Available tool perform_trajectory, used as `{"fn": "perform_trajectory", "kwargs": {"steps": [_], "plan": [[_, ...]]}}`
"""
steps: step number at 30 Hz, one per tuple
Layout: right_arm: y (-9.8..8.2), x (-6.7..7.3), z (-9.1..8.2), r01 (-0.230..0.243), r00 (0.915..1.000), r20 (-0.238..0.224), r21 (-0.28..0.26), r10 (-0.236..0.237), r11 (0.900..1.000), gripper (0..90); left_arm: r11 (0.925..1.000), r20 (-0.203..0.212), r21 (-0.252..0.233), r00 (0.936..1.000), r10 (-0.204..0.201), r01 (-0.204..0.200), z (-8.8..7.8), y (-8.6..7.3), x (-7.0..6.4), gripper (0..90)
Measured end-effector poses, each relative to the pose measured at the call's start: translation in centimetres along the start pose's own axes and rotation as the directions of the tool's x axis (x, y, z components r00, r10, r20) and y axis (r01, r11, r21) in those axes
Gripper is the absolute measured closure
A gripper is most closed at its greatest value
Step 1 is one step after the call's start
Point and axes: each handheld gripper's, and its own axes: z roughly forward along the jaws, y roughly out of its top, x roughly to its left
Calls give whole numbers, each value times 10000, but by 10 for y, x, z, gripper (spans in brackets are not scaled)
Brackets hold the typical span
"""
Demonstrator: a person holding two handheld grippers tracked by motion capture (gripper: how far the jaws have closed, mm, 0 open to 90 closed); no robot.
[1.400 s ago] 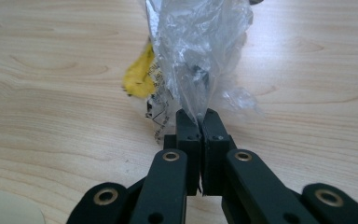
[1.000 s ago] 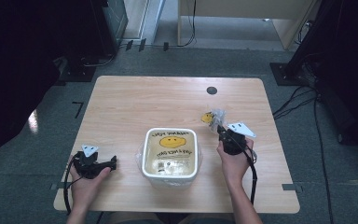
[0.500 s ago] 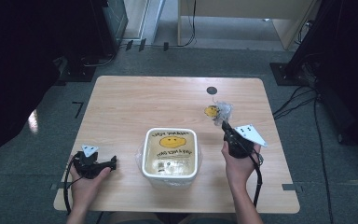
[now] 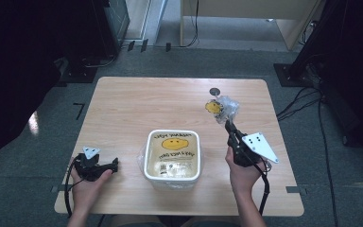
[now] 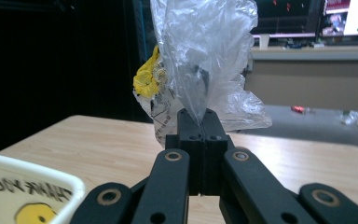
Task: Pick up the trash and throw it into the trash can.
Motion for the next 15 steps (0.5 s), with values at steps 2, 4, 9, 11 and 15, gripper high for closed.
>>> {"fn": "perform_trajectory", "kwargs": {"steps": [2, 4, 9, 11, 15], "plan": [[4, 3, -4, 97, 9999, -115, -175, -99, 9998, 900, 10000, 0, -6, 10000, -11, 11, 0, 0, 0, 0], [6, 5, -5, 115, 9997, -192, -250, -120, 9996, 900, 10000, -1, -10, 10000, -16, 16, 0, 0, 0, 0], [13, 13, -14, 175, 9982, -564, -590, -208, 9981, 900, 10000, 1, -13, 10000, -18, 18, 0, 0, 0, 0], [16, 15, -17, 80, 9968, -790, -695, -135, 9976, 900, 10000, 0, -15, 10000, -21, 21, 0, 0, 0, 0], [21, 21, -26, 120, 9927, -1185, -923, -229, 9957, 900, 10000, 5, 0, 10000, -15, 15, 0, 0, 0, 0]]}}
